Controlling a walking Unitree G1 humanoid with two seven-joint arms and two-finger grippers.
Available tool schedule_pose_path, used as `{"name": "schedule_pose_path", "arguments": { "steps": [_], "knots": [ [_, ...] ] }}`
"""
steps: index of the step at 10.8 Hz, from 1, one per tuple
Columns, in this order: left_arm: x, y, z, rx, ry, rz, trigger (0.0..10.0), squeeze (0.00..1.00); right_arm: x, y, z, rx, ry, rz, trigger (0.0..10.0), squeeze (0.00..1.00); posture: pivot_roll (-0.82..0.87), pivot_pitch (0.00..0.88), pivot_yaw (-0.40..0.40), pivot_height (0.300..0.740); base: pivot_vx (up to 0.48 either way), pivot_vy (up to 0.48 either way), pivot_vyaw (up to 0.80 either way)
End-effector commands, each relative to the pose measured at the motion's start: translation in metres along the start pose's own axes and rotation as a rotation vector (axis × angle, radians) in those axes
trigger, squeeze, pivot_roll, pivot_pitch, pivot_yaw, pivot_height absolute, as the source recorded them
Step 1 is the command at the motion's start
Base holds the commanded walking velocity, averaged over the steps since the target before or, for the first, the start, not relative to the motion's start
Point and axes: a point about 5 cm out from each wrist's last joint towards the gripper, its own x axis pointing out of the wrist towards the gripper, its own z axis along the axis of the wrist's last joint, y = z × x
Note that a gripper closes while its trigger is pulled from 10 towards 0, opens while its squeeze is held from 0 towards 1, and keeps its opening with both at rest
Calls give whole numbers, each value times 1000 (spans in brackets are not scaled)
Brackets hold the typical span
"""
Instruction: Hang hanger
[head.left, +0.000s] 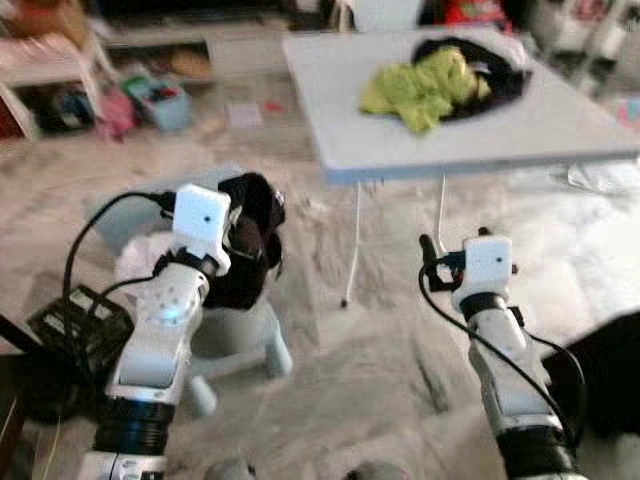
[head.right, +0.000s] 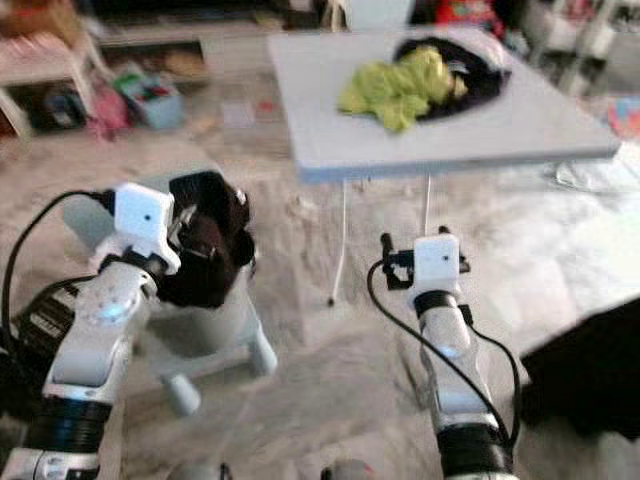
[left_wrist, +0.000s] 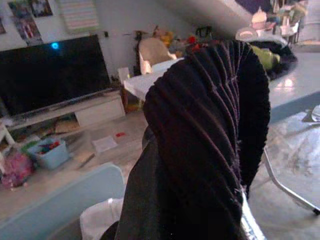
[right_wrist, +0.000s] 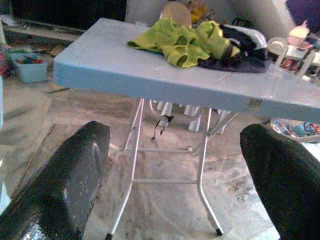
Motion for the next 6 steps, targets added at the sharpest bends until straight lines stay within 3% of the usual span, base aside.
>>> {"name": "schedule_pose_path", "arguments": {
  "steps": [1,2,6],
  "knots": [
    [-2,4,2,-7,-4,5,10000,0,0,5,0,0,-4,13,10000,0,-47,0,-13,740,0,0,0],
    [-2,3,2,-15,-4,-2,10000,0,-1,5,-1,-1,-1,16,10000,0,-47,0,-13,740,0,0,0],
    [0,1,4,-26,-9,-11,10000,0,0,5,-2,-13,-1,19,10000,0,-50,0,-14,740,288,-301,0]
  ]
}}
